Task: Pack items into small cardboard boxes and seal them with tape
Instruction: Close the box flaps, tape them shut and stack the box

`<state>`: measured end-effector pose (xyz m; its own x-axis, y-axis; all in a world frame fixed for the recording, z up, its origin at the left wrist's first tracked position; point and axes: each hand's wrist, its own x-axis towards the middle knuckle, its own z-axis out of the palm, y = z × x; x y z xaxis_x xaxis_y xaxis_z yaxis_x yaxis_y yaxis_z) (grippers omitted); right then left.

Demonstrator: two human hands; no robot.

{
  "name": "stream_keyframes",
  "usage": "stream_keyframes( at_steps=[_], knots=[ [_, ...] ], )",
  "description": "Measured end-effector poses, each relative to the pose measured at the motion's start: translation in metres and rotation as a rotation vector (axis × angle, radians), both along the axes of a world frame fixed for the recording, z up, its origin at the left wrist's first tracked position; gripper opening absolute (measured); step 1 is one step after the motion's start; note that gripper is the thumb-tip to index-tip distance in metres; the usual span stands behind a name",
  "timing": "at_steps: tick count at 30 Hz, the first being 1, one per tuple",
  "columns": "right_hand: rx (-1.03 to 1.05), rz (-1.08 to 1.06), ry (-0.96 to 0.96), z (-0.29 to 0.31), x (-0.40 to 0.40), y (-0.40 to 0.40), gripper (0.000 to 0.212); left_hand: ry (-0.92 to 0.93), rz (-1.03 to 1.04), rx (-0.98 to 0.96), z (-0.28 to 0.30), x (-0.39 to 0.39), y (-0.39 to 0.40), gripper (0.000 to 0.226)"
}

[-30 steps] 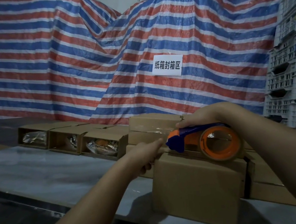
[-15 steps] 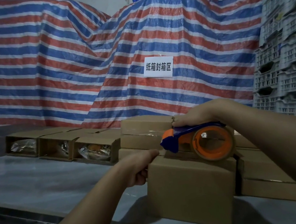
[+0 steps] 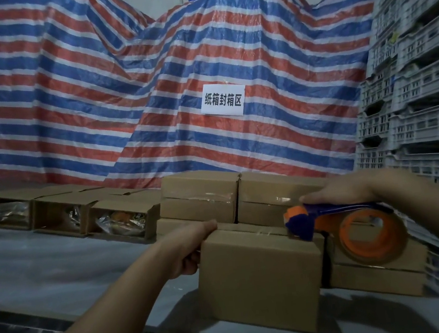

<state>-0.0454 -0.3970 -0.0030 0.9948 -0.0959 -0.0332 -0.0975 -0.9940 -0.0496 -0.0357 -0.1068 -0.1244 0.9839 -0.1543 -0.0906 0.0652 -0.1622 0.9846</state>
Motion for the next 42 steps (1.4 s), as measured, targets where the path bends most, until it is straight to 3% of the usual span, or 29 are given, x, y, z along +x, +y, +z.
stream_keyframes(
  at_steps=[2,4,8,11,13,15,24,29,33,35,38,42],
  knots=[
    [-0.007,0.000,0.007,-0.001,-0.001,0.004,0.042,0.005,0.012,0.005,0.003,-0.002,0.003,0.030],
    [-0.052,-0.003,0.019,0.001,0.001,0.007,0.046,-0.055,0.044,0.148,0.009,-0.004,0.007,0.026],
    [-0.066,0.022,0.048,0.004,0.002,0.009,0.047,-0.593,0.289,0.537,0.020,-0.014,-0.003,0.033],
    [-0.038,0.024,0.052,0.003,0.000,0.010,0.041,-0.882,0.016,0.745,0.024,-0.037,-0.031,0.038],
    [-0.051,0.034,0.042,0.004,-0.001,0.010,0.037,-0.899,-0.149,0.963,0.018,-0.040,-0.046,0.060],
    [-0.059,0.042,0.047,0.005,-0.002,0.010,0.038,-0.895,-0.153,1.105,0.011,-0.039,-0.049,0.069],
    [-0.027,0.020,0.030,0.007,-0.019,-0.037,0.052,-1.029,-0.091,1.114,0.002,-0.036,-0.045,0.068],
    [0.026,0.058,0.003,-0.019,-0.015,-0.052,0.046,-1.028,-0.109,1.078,0.003,-0.038,-0.044,0.070],
    [-0.026,0.029,0.029,-0.033,-0.010,-0.052,0.048,-0.892,-0.170,1.044,0.013,-0.034,-0.047,0.089],
    [-0.013,0.029,0.032,-0.035,-0.011,-0.054,0.048,-0.912,-0.169,1.083,0.021,-0.037,-0.059,0.095],
    [0.011,0.028,0.023,-0.036,-0.013,-0.055,0.051,-1.037,-0.232,1.089,0.029,-0.047,-0.090,0.076],
    [0.046,0.043,0.026,-0.037,-0.015,-0.057,0.048,-0.947,-0.371,1.056,0.024,-0.053,-0.112,0.049]
  ],
)
